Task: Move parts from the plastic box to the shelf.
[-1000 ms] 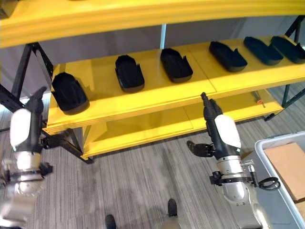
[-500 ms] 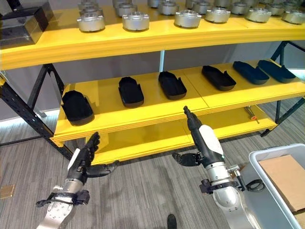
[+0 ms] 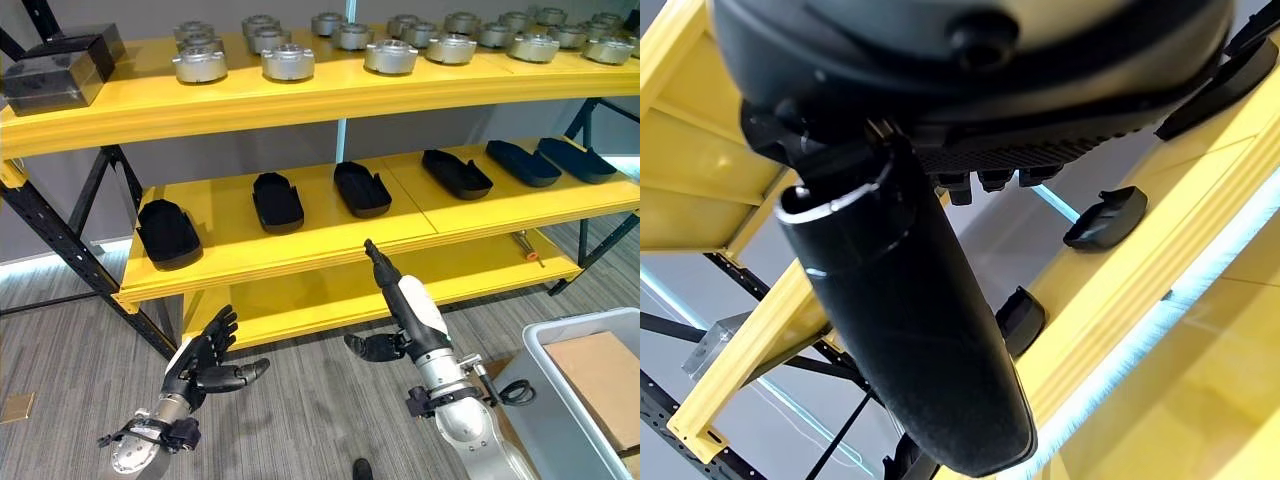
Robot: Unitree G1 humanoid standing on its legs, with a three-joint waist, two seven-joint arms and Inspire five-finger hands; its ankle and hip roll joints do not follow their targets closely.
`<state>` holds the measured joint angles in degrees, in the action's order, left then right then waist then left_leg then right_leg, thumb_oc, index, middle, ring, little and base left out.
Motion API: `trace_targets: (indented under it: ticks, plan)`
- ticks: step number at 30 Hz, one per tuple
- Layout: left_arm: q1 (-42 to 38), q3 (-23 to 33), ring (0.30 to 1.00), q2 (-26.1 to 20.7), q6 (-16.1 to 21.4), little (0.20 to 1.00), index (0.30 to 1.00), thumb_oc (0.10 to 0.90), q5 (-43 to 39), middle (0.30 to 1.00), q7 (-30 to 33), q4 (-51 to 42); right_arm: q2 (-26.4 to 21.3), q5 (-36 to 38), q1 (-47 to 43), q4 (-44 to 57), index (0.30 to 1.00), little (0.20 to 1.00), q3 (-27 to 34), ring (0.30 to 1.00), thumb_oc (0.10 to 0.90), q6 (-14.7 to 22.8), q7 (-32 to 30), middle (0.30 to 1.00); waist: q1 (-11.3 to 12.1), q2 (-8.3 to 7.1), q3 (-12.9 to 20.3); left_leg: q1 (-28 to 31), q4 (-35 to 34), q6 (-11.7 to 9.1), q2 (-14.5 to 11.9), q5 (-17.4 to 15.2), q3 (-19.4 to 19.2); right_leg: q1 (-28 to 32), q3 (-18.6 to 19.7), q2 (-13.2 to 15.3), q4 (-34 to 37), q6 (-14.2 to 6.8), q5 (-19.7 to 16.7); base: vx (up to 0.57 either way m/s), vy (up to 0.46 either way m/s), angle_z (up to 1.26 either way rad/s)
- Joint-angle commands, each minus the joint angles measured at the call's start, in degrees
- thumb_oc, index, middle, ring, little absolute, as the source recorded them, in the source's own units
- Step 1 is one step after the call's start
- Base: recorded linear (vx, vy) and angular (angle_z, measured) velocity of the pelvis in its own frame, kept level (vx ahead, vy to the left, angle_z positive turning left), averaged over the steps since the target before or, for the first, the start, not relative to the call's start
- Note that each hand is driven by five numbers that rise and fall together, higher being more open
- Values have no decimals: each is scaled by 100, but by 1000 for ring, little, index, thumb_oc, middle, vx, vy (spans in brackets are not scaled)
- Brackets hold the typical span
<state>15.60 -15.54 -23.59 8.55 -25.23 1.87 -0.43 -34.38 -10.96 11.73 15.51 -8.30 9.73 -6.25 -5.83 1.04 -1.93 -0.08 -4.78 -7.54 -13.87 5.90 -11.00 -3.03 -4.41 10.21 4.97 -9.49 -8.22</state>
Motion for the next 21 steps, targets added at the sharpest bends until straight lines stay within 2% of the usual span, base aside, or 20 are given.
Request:
trace_targets:
  ticks: [1, 4, 5, 6, 11, 12, 13, 15, 17, 18, 19, 20, 21]
  plan:
    - [-487, 469, 1000, -217, 507, 1000, 1000, 900, -179, 1000, 56, -480, -225, 332, -524, 574, 1000, 1000, 240, 1000, 900, 470, -185, 1000, 56, -183, -21, -196, 390, 121, -138, 12, 261, 267, 240, 222, -367, -8, 520, -21, 59, 0]
    - [-553, 567, 1000, -270, 542, 1000, 1000, 900, -110, 1000, 143, -525, -232, 366, -637, 539, 1000, 1000, 193, 1000, 900, 445, -163, 1000, 112, -247, -129, -376, 764, 222, 43, -277, 337, 215, 310, 396, -381, -72, 422, -1, 108, 1]
    - [-617, 625, 1000, -294, 571, 1000, 1000, 900, -95, 1000, 180, -524, -221, 394, -706, 511, 1000, 1000, 173, 1000, 900, 443, -140, 1000, 140, -296, -178, -514, 1026, 301, 179, -477, 373, 190, 346, 534, -397, -126, 358, 7, 120, -1]
    - [-617, 626, 1000, -295, 571, 1000, 1000, 900, -95, 1000, 180, -524, -220, 394, -708, 510, 1000, 1000, 172, 1000, 900, 443, -140, 1000, 139, -299, -176, -525, 1041, 303, 182, -485, 375, 187, 346, 537, -397, -128, 359, 5, 160, 0]
    - [-829, 665, 1000, -356, 599, 1000, 1000, 900, -24, 1000, 301, -440, -143, 418, -759, 431, 1000, 1000, 172, 1000, 900, 407, -107, 1000, 186, -407, -271, -864, 1607, 586, 599, -938, 456, -9, 392, 984, -731, -288, 62, 24, 208, 7]
    - [-961, 631, 1000, -366, 574, 1000, 1000, 900, 64, 1000, 353, -370, -74, 328, -772, 414, 1000, 1000, 171, 1000, 900, 364, -126, 1000, 178, -405, -324, -809, 1574, 738, 800, -1065, 497, -186, 455, 1130, -1165, -325, -250, 47, 264, 22]
    - [-969, 632, 1000, -367, 574, 1000, 1000, 900, 65, 1000, 354, -368, -72, 327, -777, 413, 1000, 1000, 172, 1000, 900, 363, -126, 1000, 184, -416, -313, -826, 1559, 744, 813, -1040, 487, -217, 471, 1141, -1164, -328, -268, 53, 254, 20]
    - [-1099, 608, 1000, -376, 590, 1000, 1000, 900, 140, 1000, 399, -367, -51, 253, -779, 408, 1000, 1000, 175, 1000, 900, 322, -159, 1000, 131, -395, -371, -780, 1486, 868, 1009, -1057, 533, -473, 666, 1210, -1586, -195, -810, 32, 203, 14]
    - [-1263, 543, 1000, -430, 597, 1000, 1000, 900, 139, 1000, 430, -345, -36, 273, -805, 362, 1000, 1000, 145, 1000, 900, 323, -174, 1000, 47, -327, -516, -680, 1359, 949, 1043, -1019, 547, -853, 811, 987, -2112, -36, -826, 38, 210, 18]
    - [-1347, 479, 1000, -396, 609, 1000, 1000, 900, 199, 1000, 469, -300, -44, 249, -859, 324, 1000, 1000, 73, 1000, 900, 342, -173, 1000, -29, -302, -633, -548, 1231, 958, 1052, -1065, 457, -1150, 718, 633, -2049, -8, -460, 64, 145, 6]
    - [-1382, 467, 1000, -375, 618, 1000, 1000, 900, 190, 1000, 488, -287, -69, 245, -891, 306, 1000, 1000, 56, 1000, 900, 341, -163, 1000, -110, -305, -669, -491, 1124, 959, 1078, -1035, 419, -1376, 766, 429, -1850, -6, -334, 65, 84, -21]
    - [-1386, 469, 1000, -367, 622, 1000, 1000, 900, 190, 1000, 488, -280, -76, 245, -900, 300, 1000, 1000, 51, 1000, 900, 342, -164, 1000, -96, -289, -663, -470, 1089, 950, 1059, -1037, 403, -1390, 776, 406, -1867, 2, -314, 64, 30, -55]
    - [-1406, 500, 1000, -353, 631, 1000, 1000, 900, 181, 1000, 493, -265, -114, 261, -967, 281, 1000, 1000, 39, 1000, 900, 360, -165, 1000, -143, -303, -713, -323, 935, 930, 1078, -1056, 329, -1533, 768, 226, -1513, -11, -232, 224, -68, -49]
